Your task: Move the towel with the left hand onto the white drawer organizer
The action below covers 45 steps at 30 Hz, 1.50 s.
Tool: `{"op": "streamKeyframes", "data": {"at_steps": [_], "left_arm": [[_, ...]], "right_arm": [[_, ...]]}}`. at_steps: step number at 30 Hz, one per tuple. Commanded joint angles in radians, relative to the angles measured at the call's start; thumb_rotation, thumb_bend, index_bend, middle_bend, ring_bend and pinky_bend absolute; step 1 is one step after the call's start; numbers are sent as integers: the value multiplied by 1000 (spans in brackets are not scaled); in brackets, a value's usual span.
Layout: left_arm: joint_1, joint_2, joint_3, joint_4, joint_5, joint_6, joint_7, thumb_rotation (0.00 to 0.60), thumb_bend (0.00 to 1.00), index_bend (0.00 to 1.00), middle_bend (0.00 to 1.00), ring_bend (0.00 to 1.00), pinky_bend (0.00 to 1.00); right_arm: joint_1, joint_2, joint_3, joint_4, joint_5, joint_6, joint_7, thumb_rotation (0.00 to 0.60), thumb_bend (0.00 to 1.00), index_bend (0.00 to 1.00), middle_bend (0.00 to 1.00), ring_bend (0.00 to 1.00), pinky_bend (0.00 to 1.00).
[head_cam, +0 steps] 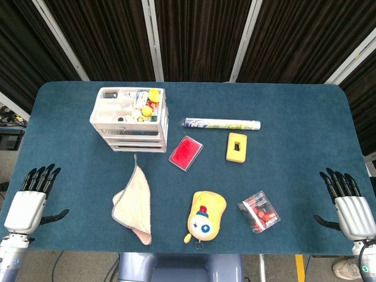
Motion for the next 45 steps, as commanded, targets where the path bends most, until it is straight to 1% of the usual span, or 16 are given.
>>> {"op": "streamKeyframes", "data": {"at_steps": [1, 16, 24, 27, 30, 34, 38, 40, 45], "left_arm": [[0, 0, 0, 0, 0, 0, 0, 528, 35, 0, 0, 0, 0], [-1, -2, 1, 3, 4, -1, -2, 527, 35, 0, 0, 0, 0], [-5, -3, 13, 0, 26, -9, -3, 531, 39, 0, 0, 0, 0], [-13, -5, 21, -15, 36, -26, 5, 531, 44, 0, 0, 0, 0], [-25, -7, 27, -57, 18, -66, 21, 533, 54, 3, 0, 0, 6], [-52, -21, 27, -116, 0, -123, 79, 537, 57, 54, 0, 0, 61], [-80, -61, 21, -134, -12, -168, 157, 538, 55, 73, 0, 0, 76], [-98, -85, 18, -144, -42, -207, 207, 535, 56, 73, 0, 0, 77], [-145, -149, -3, -170, -155, -298, 338, 536, 56, 72, 0, 0, 77]], "right_arm": [[0, 0, 0, 0, 0, 0, 1, 600, 9, 0, 0, 0, 0], [1, -1, 0, -2, 0, -2, -4, 600, 9, 0, 0, 0, 0], [1, -1, 2, -3, 8, -6, -6, 600, 8, 0, 0, 0, 0], [1, 0, 3, -2, 14, -9, -2, 600, 9, 0, 0, 0, 0], [0, 2, 2, -4, 10, -6, 2, 600, 10, 0, 0, 0, 0], [-2, 0, 0, -4, 3, -1, -4, 600, 9, 0, 0, 0, 0], [-3, 1, 2, -6, 9, -1, 0, 600, 9, 0, 0, 0, 0], [-3, 3, 2, -6, 11, -3, 4, 600, 9, 0, 0, 0, 0], [-1, 2, 1, -3, 9, -6, 8, 600, 9, 0, 0, 0, 0]]}}
